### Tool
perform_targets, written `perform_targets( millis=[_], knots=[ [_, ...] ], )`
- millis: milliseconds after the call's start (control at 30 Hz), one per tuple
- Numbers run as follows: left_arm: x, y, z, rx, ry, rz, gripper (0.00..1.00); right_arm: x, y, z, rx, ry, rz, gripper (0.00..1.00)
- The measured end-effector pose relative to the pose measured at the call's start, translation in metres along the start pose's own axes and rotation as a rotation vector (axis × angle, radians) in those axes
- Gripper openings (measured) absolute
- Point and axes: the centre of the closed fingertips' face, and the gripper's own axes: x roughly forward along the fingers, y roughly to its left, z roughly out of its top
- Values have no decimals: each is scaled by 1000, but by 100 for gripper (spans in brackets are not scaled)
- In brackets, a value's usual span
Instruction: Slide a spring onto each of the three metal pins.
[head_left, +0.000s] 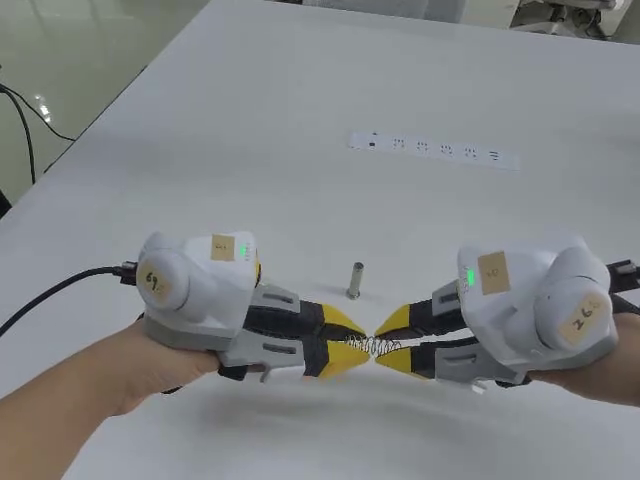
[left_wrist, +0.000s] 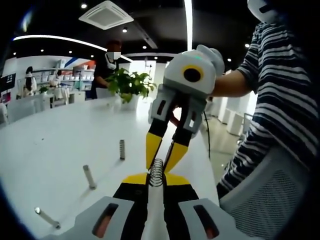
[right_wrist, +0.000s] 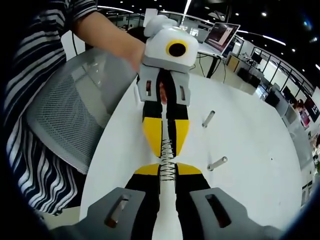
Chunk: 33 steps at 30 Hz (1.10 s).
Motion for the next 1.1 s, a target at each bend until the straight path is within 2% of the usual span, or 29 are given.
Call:
perform_targets(
  millis=[300,467,567,1100],
  knots=[
    [2,-4,0,-6,12,-44,2,-2,2,-2,49,-17,-3,9],
    [2,-7,-1,-13,22,-72,2,-3,6,-14,66,7,-7,12],
    [1,-8,-4,-16,30,-82,2,-4,9,-19,73,8,-9,10],
    [1,-14,-8,-22,49,-99,2,-1,16,-16,88,-25,9,8]
  ],
)
